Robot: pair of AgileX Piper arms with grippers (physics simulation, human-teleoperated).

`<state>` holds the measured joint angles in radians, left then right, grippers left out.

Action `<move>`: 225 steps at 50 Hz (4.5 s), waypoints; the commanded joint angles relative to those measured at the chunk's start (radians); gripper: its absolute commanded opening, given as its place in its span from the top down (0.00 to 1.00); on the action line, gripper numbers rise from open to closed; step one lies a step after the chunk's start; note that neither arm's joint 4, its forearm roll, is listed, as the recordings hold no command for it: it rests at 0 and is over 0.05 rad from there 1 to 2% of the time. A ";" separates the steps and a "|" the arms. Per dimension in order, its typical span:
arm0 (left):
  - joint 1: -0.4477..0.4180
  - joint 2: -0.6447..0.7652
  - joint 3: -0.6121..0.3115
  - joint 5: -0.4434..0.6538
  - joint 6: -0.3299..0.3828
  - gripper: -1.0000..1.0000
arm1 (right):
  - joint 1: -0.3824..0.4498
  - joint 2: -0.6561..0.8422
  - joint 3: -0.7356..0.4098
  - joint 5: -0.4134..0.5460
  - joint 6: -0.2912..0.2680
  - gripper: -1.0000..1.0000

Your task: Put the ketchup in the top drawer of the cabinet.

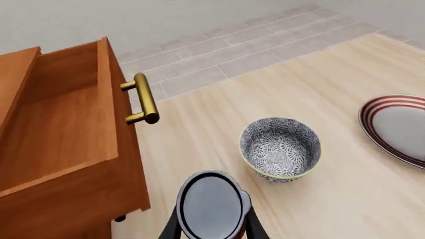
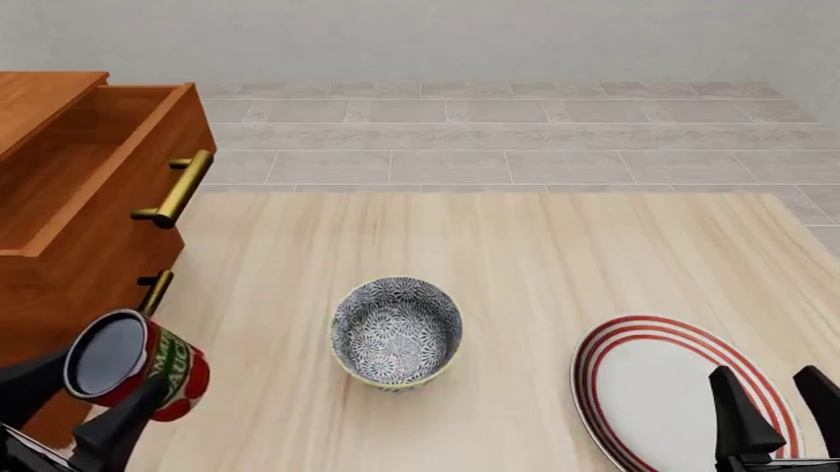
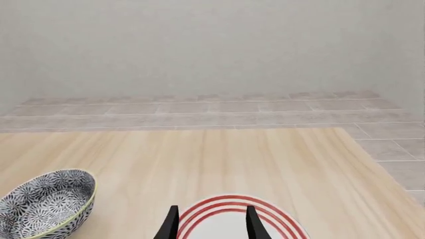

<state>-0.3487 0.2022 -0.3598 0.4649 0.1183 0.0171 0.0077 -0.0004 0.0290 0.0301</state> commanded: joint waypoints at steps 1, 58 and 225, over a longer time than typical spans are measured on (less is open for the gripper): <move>0.008 -0.009 -0.113 0.120 0.016 1.00 | -0.001 0.003 0.000 0.001 -0.002 0.00; 0.246 0.416 -0.808 0.367 0.141 1.00 | 0.018 0.088 0.000 -0.043 0.012 0.00; 0.464 0.697 -0.775 0.189 0.287 0.00 | 0.024 0.299 0.000 -0.190 0.003 0.00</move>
<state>0.1366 0.9689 -1.0969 0.5925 0.4069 0.0428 0.3166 0.0000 -0.1710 0.0313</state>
